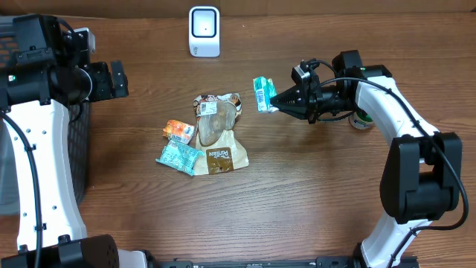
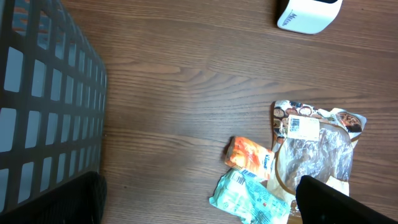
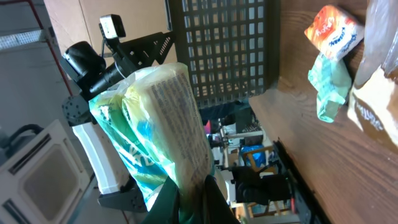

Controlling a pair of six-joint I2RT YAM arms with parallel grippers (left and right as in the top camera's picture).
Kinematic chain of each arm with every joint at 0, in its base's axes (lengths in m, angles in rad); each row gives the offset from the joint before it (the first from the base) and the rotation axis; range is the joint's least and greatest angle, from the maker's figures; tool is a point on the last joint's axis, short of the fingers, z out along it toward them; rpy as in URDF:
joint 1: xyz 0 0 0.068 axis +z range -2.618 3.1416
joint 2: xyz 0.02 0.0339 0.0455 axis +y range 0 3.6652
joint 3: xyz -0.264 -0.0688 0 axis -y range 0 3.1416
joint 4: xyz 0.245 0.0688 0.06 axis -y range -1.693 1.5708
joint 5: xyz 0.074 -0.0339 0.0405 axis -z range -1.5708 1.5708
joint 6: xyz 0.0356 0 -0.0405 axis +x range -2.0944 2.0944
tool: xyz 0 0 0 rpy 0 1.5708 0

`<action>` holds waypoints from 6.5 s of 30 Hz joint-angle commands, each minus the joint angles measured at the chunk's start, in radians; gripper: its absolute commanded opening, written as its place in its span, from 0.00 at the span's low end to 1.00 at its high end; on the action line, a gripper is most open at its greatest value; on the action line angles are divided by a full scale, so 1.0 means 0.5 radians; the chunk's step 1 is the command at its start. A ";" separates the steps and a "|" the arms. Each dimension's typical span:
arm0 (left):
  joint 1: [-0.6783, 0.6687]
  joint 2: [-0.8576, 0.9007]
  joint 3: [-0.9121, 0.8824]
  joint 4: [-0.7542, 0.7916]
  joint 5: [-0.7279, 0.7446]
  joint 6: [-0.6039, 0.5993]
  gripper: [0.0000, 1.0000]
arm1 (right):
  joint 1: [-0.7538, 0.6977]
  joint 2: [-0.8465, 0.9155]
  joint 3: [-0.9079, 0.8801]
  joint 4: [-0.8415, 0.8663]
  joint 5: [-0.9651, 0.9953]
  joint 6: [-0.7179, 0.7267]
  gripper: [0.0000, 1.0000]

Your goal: Scan the item barcode

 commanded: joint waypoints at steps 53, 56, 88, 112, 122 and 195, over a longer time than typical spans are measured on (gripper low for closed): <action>-0.004 -0.005 0.052 0.001 -0.008 0.033 0.99 | 1.028 1.457 1.936 1.937 4.005 -1.786 0.04; -0.005 -0.005 0.052 0.001 -0.007 0.032 1.00 | 1.028 1.477 1.936 1.933 3.960 -1.786 0.04; -0.005 -0.005 0.052 0.000 -0.008 0.033 1.00 | 0.960 0.497 1.938 0.668 3.302 -0.060 0.04; -0.005 -0.005 0.052 0.001 -0.008 0.032 0.99 | 0.254 0.137 1.141 -1.025 3.048 0.635 0.04; -0.005 -0.005 0.052 0.001 -0.007 0.033 0.99 | 0.048 0.137 0.491 -0.688 3.094 0.626 0.04; -0.002 -0.005 0.052 0.001 -0.007 0.033 0.99 | 0.673 0.146 0.036 0.345 1.724 0.487 0.79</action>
